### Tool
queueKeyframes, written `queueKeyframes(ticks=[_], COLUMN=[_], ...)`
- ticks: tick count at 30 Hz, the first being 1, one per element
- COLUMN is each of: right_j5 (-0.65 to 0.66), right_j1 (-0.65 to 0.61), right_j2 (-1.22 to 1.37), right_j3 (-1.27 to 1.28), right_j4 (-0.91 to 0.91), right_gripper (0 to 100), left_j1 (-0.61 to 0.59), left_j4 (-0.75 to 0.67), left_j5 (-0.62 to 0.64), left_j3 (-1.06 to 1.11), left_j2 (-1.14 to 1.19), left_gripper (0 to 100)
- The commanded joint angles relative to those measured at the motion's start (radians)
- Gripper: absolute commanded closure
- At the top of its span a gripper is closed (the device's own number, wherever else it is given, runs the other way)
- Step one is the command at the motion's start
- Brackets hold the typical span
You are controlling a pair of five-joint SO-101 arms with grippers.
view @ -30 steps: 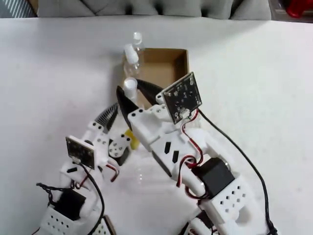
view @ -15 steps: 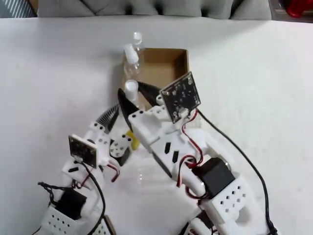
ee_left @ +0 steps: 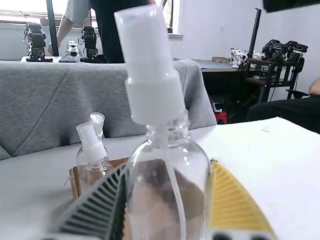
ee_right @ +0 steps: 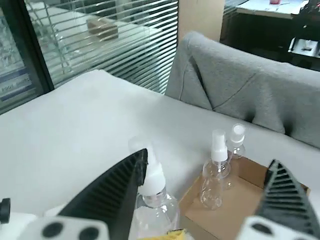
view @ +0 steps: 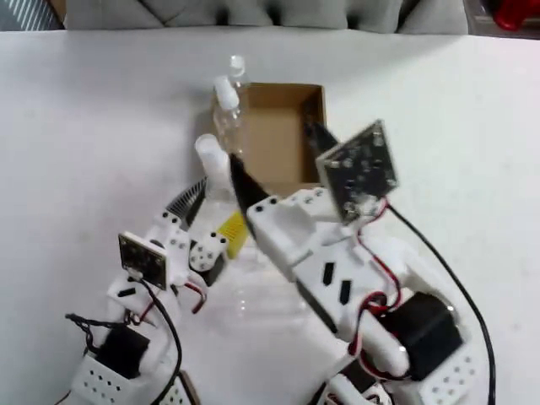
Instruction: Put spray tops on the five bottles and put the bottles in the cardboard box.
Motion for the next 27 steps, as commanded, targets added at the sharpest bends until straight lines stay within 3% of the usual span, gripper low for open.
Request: queueKeyframes(ticks=[1,5,8,14,27], right_j5=[0.003,0.003,0.003,0.003,0.012], right_j1=[0.054,0.064,0.059,0.058,0.058], right_j2=[-0.016,0.044,0.108,0.248,0.246], right_j3=[-0.057,-0.058,-0.064,-0.061,-0.057], right_j4=[-0.039,-0.179,-0.254,-0.323,-0.176], right_gripper=[72.8,99.1,91.7,98.1,98.4], left_j1=[0.005,0.005,0.005,0.005,0.005], left_j4=[-0.04,-0.04,-0.04,-0.038,-0.04], left_j5=[-0.011,-0.011,-0.011,-0.011,-0.011], left_j3=[-0.008,-0.008,-0.008,-0.006,0.015], left_j2=[-0.022,-0.022,-0.022,-0.022,-0.022], left_gripper=[98,98,98,98,98])
